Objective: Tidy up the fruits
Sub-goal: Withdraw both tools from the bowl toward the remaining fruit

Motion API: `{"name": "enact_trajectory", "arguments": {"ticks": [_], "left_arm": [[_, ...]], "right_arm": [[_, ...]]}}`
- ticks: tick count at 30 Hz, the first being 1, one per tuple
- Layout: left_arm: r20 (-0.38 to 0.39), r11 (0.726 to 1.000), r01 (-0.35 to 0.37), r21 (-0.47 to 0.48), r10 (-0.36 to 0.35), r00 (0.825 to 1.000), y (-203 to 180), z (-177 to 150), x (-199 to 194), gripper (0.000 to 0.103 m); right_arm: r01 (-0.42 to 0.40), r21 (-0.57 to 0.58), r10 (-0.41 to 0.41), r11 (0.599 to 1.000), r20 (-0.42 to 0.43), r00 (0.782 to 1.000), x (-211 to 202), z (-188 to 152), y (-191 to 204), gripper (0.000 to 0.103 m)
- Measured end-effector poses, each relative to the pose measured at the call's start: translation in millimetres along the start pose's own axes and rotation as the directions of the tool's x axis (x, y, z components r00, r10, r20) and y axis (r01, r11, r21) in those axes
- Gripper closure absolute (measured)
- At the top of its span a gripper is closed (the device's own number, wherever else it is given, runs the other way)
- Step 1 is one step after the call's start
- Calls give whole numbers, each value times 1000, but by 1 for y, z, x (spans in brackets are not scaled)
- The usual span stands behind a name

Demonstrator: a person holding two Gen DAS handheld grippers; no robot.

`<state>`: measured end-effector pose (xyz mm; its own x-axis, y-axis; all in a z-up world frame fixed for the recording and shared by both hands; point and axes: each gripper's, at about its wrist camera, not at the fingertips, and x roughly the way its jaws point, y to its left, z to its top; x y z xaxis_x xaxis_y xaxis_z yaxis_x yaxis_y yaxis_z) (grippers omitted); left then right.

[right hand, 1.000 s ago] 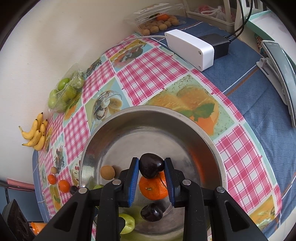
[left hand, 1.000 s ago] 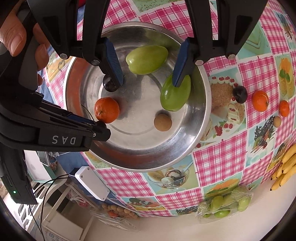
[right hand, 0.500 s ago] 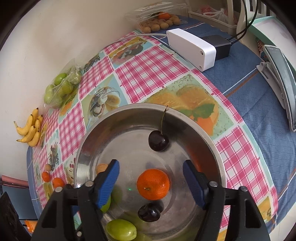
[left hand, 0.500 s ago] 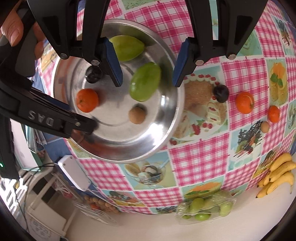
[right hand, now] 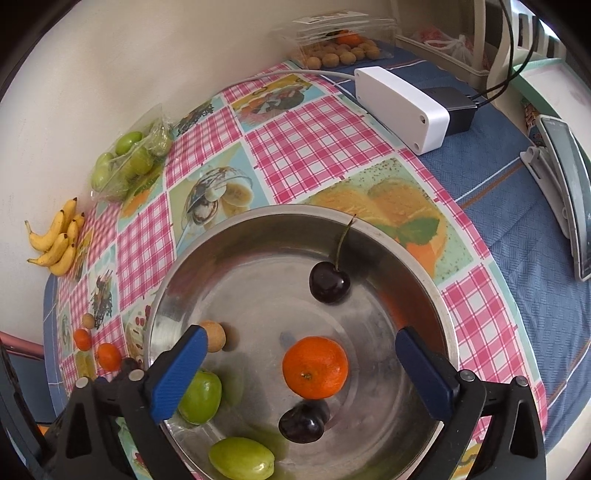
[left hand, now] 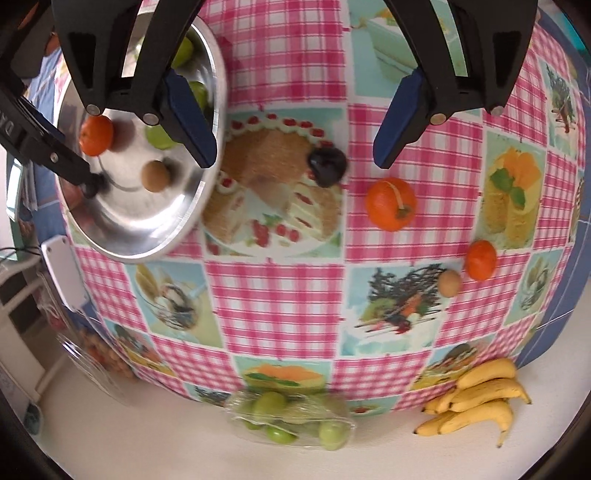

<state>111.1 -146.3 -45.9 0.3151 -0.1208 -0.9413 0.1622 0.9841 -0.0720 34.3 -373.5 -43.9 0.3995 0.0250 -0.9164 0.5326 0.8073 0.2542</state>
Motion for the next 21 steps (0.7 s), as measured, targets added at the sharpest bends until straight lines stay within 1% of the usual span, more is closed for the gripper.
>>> {"name": "enact_trajectory", "arguments": {"ticks": [3,8,21], "left_arm": [[11,999,-35,-30,36,999,10,2,1,13],[29,995,-70,-70,72,997,23,7,0,11],[50,991,-71,-114,77,996,47,11,-5,10]], "right_arm": [[9,-17,-9,1000,-16,1000,2,-2,5,0],[28,-48,-30,998,-42,999,4,-8,12,0],[24,-108,-30,994,-48,998,4,-16,29,0]]}}
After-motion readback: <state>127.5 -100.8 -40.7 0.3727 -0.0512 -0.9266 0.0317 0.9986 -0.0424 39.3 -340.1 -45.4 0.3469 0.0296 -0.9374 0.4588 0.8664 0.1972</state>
